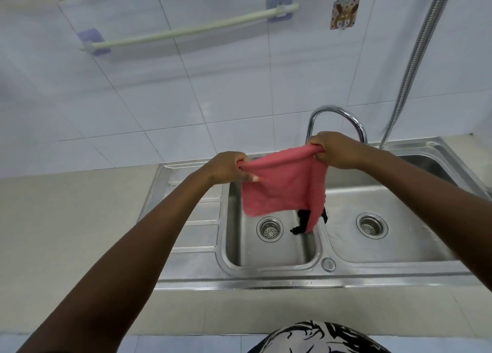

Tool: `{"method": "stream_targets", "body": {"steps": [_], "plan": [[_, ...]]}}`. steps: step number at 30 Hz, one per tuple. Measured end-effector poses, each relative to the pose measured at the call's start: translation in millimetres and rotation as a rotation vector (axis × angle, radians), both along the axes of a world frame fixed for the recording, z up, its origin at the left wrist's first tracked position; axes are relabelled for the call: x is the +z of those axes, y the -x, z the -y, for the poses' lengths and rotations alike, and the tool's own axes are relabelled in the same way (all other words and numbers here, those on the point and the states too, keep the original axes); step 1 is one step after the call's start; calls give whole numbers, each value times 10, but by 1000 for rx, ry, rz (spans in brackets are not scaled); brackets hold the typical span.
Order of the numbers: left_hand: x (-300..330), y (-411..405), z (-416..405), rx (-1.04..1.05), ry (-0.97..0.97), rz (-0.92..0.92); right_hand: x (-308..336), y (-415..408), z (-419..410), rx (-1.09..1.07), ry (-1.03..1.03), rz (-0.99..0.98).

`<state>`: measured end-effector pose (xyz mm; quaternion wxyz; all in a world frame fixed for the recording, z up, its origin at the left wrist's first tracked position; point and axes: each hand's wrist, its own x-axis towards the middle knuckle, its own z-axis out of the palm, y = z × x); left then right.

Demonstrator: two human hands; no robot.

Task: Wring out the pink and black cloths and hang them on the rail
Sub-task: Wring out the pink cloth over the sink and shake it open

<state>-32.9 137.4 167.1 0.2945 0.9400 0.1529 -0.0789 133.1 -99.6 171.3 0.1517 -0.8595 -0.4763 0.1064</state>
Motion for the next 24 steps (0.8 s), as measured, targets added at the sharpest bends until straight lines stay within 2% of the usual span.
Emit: {"method": "stream_targets", "body": {"steps": [2,4,6,7,10,12,14,16,20,24], "plan": [[49,14,-68,-51,-236,6,95,-16,19,3,0,17],[126,50,-112,-16,-303,88,165,-2,56,-48,-96,57],[185,89,-161,32,-307,219,181,22,109,-119,-201,144],[208,111,-187,33,-289,236,182,34,137,-124,-190,151],[224,190,-172,-47,-162,84,156,100,184,-92,5,27],[169,228,-143,9,-107,153,120,133,193,-149,-95,73],[128,254,-113,68,-110,193,109,145,190,-157,-146,79],[70,270,-110,61,-130,137,103,178,191,-139,-60,46],[-29,326,-110,163,-222,263,44,194,252,-151,-84,14],[-137,396,-25,144,-239,316,-38,218,341,-145,-76,-36]]}}
